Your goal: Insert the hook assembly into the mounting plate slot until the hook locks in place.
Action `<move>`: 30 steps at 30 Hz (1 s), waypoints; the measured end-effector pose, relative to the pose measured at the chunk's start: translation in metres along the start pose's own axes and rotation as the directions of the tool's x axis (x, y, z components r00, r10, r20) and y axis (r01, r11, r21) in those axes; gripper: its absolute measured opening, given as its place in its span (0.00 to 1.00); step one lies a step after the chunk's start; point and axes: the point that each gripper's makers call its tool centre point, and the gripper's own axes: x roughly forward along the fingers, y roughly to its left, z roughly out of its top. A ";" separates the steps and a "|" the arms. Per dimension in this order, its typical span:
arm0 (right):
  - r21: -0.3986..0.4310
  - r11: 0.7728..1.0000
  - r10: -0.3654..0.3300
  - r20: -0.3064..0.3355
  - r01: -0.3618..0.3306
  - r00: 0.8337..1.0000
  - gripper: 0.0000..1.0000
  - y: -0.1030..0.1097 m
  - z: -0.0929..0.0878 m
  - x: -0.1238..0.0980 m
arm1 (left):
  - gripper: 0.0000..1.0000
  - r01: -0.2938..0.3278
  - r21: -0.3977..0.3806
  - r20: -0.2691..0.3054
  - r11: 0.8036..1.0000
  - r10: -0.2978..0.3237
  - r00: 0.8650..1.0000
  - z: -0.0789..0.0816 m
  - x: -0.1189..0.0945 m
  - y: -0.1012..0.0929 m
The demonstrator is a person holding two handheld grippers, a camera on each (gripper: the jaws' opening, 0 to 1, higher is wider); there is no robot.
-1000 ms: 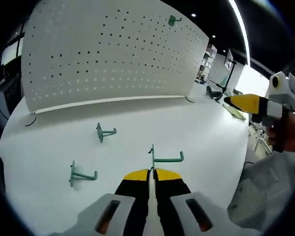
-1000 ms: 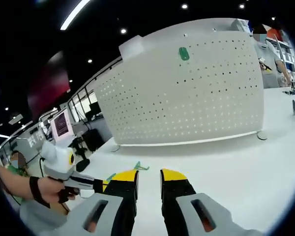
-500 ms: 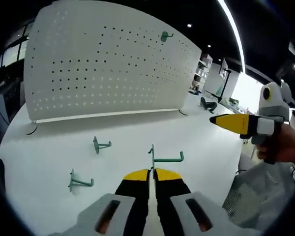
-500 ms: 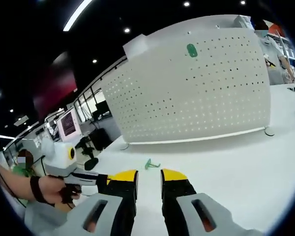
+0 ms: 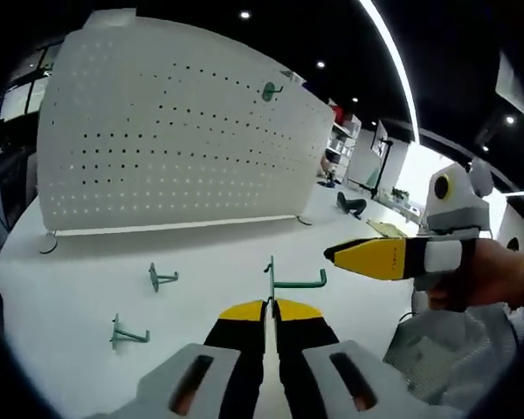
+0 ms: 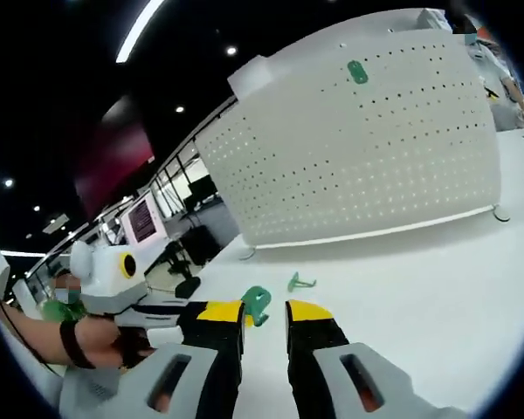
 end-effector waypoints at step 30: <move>0.134 0.985 0.109 -0.015 -0.106 0.994 0.03 0.030 0.000 0.003 | 0.04 0.069 0.046 0.139 0.997 -0.075 0.987 0.024 -0.017 -0.025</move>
